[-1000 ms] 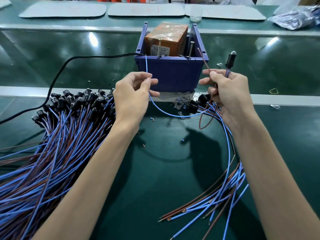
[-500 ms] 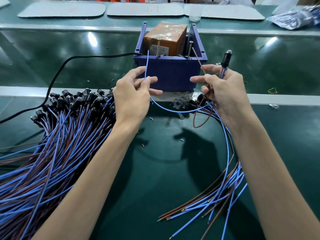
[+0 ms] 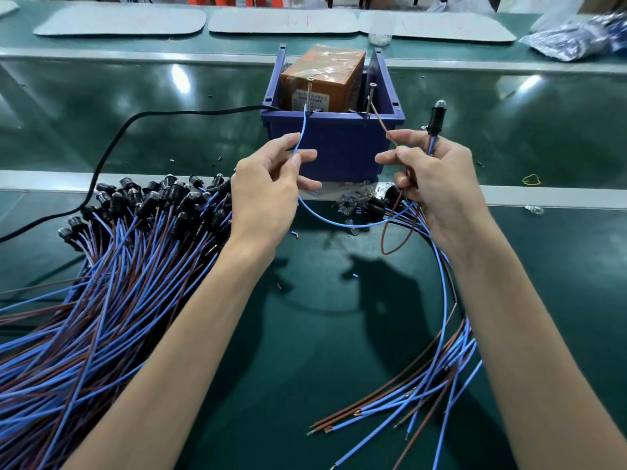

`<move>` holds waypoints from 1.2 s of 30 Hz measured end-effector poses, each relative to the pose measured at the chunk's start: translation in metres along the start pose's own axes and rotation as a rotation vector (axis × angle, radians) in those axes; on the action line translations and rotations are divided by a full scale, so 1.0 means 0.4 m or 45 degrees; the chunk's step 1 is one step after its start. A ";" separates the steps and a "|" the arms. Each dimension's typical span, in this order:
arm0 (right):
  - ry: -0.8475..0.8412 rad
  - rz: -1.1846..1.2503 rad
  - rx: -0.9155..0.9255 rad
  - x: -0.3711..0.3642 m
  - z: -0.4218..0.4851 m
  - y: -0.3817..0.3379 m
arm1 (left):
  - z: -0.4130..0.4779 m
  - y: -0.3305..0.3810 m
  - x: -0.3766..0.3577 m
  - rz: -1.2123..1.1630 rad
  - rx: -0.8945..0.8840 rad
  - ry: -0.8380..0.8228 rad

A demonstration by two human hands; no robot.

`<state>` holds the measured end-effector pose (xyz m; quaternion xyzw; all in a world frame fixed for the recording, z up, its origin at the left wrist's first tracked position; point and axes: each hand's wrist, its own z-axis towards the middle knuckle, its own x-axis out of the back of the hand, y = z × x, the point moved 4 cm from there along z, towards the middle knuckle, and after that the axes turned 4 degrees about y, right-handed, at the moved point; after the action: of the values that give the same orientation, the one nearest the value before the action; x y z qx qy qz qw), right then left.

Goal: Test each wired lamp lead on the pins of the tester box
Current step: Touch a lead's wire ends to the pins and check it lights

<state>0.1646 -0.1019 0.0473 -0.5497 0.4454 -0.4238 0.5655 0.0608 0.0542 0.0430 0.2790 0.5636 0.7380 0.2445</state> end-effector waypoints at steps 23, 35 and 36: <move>0.037 0.023 0.017 0.008 -0.001 -0.007 | -0.007 0.005 -0.005 -0.056 -0.002 0.033; 0.031 0.027 0.029 0.010 -0.005 -0.014 | -0.009 0.007 -0.006 -0.081 -0.006 0.045; 0.031 0.025 0.028 0.010 -0.005 -0.014 | -0.009 0.006 -0.006 -0.085 -0.004 0.046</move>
<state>0.1636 -0.1064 0.0526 -0.5340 0.4529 -0.4297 0.5702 0.0599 0.0497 0.0443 0.2464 0.5756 0.7353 0.2593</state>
